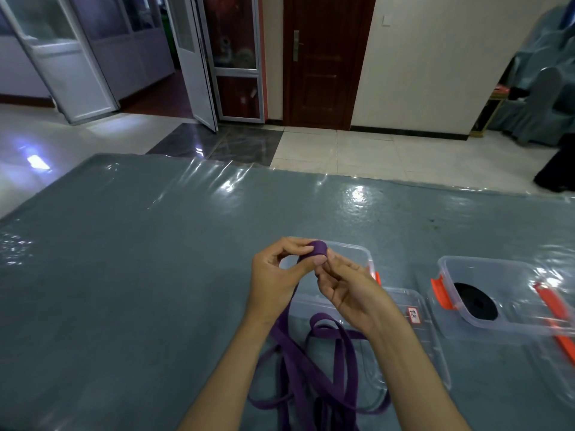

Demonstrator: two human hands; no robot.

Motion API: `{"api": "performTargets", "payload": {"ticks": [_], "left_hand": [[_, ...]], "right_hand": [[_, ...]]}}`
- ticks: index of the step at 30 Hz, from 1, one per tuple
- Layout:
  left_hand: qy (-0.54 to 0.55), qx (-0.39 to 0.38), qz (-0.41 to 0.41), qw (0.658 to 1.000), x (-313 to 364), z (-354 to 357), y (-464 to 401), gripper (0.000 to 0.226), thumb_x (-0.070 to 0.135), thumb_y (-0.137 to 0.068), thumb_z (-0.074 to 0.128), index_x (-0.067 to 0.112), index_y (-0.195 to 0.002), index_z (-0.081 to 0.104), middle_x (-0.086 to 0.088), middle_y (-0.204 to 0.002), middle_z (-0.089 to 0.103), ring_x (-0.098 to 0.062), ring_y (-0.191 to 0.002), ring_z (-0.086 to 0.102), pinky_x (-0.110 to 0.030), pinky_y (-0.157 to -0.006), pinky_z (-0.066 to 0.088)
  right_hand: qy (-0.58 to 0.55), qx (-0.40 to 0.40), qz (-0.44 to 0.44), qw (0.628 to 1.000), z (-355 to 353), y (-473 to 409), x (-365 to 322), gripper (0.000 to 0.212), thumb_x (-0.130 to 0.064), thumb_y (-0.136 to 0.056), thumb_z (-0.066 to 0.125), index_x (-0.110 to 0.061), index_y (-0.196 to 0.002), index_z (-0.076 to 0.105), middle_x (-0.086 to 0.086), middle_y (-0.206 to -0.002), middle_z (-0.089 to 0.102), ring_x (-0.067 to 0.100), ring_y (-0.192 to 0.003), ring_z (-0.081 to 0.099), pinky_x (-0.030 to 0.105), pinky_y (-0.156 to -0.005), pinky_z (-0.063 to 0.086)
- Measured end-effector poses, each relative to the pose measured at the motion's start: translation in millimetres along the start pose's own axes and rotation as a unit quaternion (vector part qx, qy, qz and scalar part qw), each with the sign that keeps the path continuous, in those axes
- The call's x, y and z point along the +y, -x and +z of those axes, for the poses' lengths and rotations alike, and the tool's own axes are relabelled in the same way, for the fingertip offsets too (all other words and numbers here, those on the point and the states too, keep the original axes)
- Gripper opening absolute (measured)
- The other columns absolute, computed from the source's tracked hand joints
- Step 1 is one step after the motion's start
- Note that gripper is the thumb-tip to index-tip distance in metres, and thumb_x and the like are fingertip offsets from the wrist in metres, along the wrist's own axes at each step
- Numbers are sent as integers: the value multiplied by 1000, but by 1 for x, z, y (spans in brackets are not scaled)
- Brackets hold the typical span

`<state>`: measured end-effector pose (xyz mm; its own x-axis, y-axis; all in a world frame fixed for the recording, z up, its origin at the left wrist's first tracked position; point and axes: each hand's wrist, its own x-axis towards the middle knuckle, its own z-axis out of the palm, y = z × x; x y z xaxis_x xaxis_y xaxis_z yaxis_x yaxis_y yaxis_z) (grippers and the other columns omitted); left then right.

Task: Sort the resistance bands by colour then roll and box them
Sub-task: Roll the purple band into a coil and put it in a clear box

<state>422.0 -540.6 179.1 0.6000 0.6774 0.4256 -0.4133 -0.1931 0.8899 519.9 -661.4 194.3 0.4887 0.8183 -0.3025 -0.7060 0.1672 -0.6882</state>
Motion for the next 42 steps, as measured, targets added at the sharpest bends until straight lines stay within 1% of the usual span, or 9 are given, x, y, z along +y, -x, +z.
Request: {"api": "performTargets", "payload": {"ticks": [8,11,13,16,24,28,33,36,42], "left_hand": [[9,-45,-13,999,-2,-9,-1,29,26,-82,89,34,-109,82,-3,-112,76,-22,-110,74,-25,-96,56],[-21,-21,-13,999,4,-12,-3,27,19,-85,86,29,-109,83,-3,-109,78,-22,-105,76,-24,-94,57],[-25,-10,-22,999,9,-11,-4,25,15,-86,83,24,-109,83,-5,-108,78,-22,-104,76,-25,-94,58],[-20,-18,-22,999,19,-8,-7,24,16,-90,81,22,-114,82,-5,-111,77,-24,-108,75,-29,-97,59],[25,-56,-20,998,28,-1,-6,40,23,-97,75,37,-135,70,3,-126,67,-22,-125,67,-29,-106,54],[6,-72,-12,997,30,-3,-14,42,21,-105,64,40,-142,64,-2,-126,70,-23,-126,66,-30,-108,52],[-5,-19,-3,1000,35,-5,-20,24,28,-98,73,41,-118,71,7,-114,77,-12,-110,73,-18,-93,54],[15,2,-3,1000,34,0,-17,17,26,-94,78,38,-101,69,5,-103,78,-13,-101,76,-18,-86,56],[39,29,-15,999,31,3,-7,8,34,-94,79,35,-96,72,0,-104,77,-18,-103,76,-23,-88,58]], "right_hand": [[120,27,0,992,0,-1,1,23,-38,-83,76,-20,-94,86,3,-95,79,10,-78,70,23,-70,56],[259,68,-93,959,3,1,-3,30,-45,-84,76,-27,-107,83,4,-108,77,9,-83,73,24,-76,59],[299,59,-191,933,5,4,-10,28,-38,-93,75,-31,-120,78,0,-116,78,12,-99,76,26,-83,62],[324,-10,-275,905,12,6,-20,20,-24,-97,74,-25,-116,81,1,-113,80,20,-108,76,31,-87,63],[331,-21,-368,869,23,6,-41,18,-19,-88,85,-23,-105,82,6,-102,81,29,-99,78,47,-90,63],[292,-24,-372,881,28,7,-33,18,-12,-91,81,-13,-109,79,12,-105,79,33,-102,77,50,-88,64],[305,1,-332,893,32,11,-27,20,-11,-85,87,-12,-97,71,6,-103,77,21,-94,76,44,-71,66],[300,11,-319,899,31,13,-26,21,-13,-87,85,-11,-96,66,8,-104,79,27,-87,80,39,-64,66],[258,5,-326,910,33,15,-22,20,-7,-89,83,-12,-104,71,12,-104,77,31,-85,79,44,-80,66]]}}
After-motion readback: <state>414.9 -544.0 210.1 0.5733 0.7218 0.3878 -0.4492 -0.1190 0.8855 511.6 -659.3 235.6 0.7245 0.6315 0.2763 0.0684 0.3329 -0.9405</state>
